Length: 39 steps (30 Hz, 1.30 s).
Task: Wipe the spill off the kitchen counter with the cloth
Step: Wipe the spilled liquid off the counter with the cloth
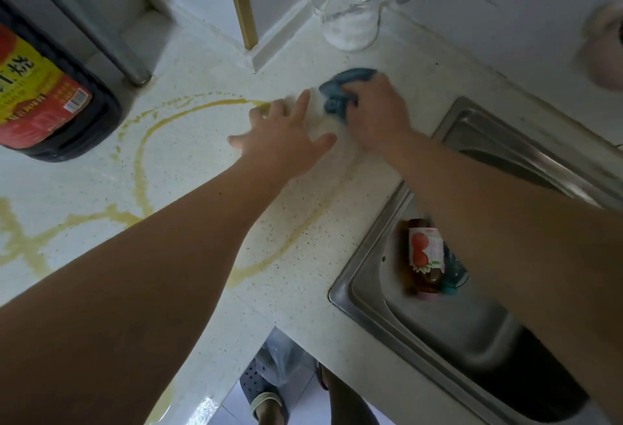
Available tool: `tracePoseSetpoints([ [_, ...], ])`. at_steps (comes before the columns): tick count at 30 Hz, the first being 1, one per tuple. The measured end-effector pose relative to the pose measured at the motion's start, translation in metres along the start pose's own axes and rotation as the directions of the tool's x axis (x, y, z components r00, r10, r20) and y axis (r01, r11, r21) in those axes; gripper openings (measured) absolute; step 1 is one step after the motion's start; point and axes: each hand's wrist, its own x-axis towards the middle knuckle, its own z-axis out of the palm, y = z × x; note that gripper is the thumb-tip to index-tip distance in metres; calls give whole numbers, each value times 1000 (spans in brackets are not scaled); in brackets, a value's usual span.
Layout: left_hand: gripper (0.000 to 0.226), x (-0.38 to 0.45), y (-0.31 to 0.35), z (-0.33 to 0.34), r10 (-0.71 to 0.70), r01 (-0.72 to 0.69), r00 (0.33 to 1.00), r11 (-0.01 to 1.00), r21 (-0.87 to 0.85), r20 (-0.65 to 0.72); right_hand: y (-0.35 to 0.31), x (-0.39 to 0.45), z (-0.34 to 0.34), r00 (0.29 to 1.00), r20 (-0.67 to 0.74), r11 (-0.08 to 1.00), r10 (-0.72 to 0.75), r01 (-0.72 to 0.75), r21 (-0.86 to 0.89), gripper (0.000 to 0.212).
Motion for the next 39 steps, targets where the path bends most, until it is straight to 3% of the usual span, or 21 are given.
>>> tracePoseSetpoints([
  [3, 94, 8, -12, -1, 73, -74, 997, 997, 33, 27, -15, -20, 0, 992, 62, 992, -114, 110, 58, 41],
  [6, 96, 12, -24, -24, 62, -62, 993, 998, -8, 97, -6, 13, -7, 999, 9, 999, 38, -39, 35, 37],
  [8, 94, 4, -33, -35, 43, -42, 999, 999, -16, 34, -10, 22, -6, 999, -22, 998, 44, -42, 48, 31],
  [11, 99, -11, -54, -29, -15, 15, 1000, 1000, 12, 11, -33, 9, 10, 981, 66, 982, -184, 181, 46, 22],
  [13, 108, -18, -62, -19, 7, -8, 999, 1000, 19, 46, -42, 2, 16, 963, 116, 970, -244, 243, 21, 26],
  [15, 115, -19, -65, -18, 51, -51, 998, 998, -22, 25, -44, 16, 10, 968, 97, 972, -233, 233, 11, 26],
  [19, 123, -24, -58, -18, 50, -53, 998, 997, -62, -42, -40, 51, 6, 998, -2, 998, -58, 58, 1, 28],
  [23, 133, -30, -61, -6, -39, 40, 999, 997, 59, -19, -68, 10, 16, 918, 216, 940, -332, 340, -3, 21],
  [25, 135, -29, -61, -6, -43, 46, 999, 991, 125, -28, -67, 7, 14, 900, 203, 919, -387, 395, -1, 20],
  [28, 141, -27, -58, -10, -60, 61, 998, 992, 114, -10, -65, 49, 8, 980, 71, 981, -187, 190, -41, 26],
  [30, 143, -28, -56, -10, -73, 74, 997, 992, 101, -5, -66, 70, 14, 997, -21, 997, -77, 77, -15, 28],
  [32, 144, -30, -54, -8, -69, 70, 998, 992, 110, -8, -82, 58, 20, 993, -4, 993, -118, 118, 23, 23],
  [36, 144, -29, -53, -3, -77, 78, 997, 997, 29, -21, -90, -2, 26, 932, 144, 942, -334, 324, 90, 29],
  [39, 146, -27, -55, 0, -67, 67, 998, 998, 12, -13, -69, -5, 17, 936, 138, 946, -323, 324, 18, 22],
])
